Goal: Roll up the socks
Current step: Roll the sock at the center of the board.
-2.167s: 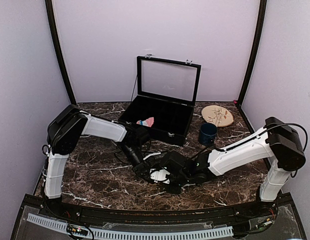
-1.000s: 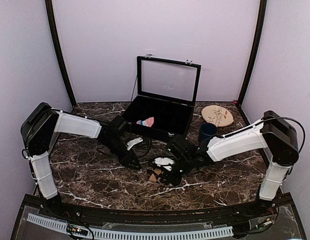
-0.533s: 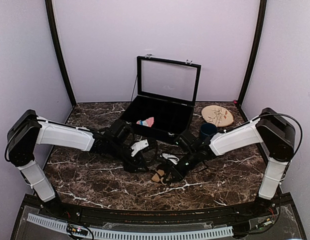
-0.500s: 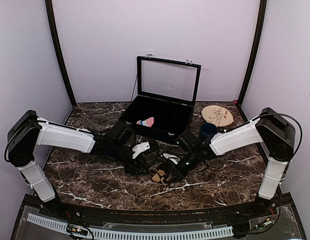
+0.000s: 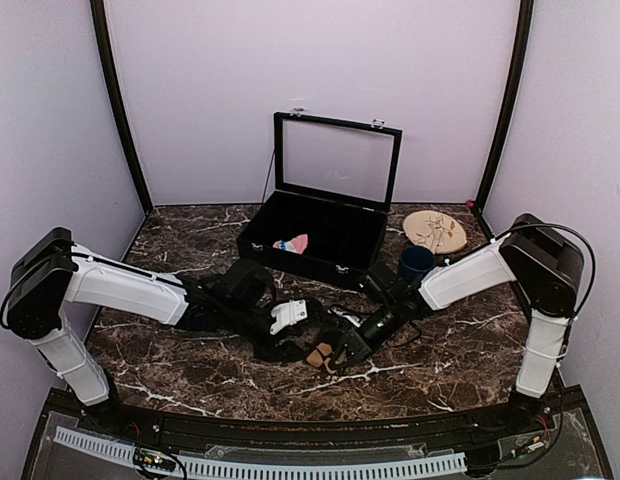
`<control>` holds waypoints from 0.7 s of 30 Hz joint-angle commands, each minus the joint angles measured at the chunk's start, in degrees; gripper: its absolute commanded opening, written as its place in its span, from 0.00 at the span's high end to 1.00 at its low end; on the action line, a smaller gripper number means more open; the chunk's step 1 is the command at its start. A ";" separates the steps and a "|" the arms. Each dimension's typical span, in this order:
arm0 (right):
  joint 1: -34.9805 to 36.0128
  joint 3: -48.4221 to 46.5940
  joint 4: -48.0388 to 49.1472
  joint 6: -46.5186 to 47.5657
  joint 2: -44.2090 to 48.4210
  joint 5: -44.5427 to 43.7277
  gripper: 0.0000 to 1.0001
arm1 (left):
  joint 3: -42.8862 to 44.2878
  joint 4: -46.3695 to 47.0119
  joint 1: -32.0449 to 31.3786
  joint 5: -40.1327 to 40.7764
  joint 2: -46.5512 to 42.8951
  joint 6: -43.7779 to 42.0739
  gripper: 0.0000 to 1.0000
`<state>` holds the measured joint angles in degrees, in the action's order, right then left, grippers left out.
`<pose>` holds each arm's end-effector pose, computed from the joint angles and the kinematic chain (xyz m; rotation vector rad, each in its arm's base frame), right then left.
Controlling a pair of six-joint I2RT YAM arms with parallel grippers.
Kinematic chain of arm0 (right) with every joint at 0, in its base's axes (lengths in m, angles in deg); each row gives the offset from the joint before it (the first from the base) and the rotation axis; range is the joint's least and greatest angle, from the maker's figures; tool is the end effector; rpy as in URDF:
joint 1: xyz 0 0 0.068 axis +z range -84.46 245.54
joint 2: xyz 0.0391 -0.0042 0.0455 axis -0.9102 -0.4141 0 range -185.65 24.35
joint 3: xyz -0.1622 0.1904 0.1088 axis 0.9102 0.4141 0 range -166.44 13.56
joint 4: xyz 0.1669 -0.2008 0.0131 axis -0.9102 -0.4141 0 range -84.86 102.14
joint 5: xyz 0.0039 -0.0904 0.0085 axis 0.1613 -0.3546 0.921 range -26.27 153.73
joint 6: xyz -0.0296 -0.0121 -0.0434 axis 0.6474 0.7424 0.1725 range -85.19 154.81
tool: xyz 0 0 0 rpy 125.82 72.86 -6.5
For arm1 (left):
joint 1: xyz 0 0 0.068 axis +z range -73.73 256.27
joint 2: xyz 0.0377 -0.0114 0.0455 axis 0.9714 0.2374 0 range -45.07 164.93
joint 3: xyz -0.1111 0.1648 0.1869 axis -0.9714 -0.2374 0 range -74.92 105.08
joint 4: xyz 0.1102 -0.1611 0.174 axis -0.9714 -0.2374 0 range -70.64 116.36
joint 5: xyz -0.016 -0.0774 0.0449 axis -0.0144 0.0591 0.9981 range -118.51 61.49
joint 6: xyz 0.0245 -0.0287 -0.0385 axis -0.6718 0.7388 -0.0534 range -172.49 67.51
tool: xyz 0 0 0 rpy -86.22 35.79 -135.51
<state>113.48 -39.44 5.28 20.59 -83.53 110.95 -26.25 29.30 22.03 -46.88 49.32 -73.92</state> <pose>0.2068 0.2681 0.1124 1.0974 -2.5679 -1.3998 0.1857 -0.2771 0.1700 1.5773 1.7591 -0.6566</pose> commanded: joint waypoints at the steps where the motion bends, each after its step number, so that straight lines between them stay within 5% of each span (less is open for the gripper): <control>1: -0.28 0.28 -1.64 -0.41 -1.47 1.38 1.00 | 0.55 1.83 -2.18 1.18 -1.70 -4.82 0.48; 21: -0.64 -0.37 -3.96 1.09 -1.06 1.30 1.00 | 5.12 -2.36 -6.49 3.43 5.21 -11.63 0.49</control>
<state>113.18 -39.46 3.89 20.94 -83.85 112.67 -22.21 27.49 15.87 -45.19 54.39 -83.58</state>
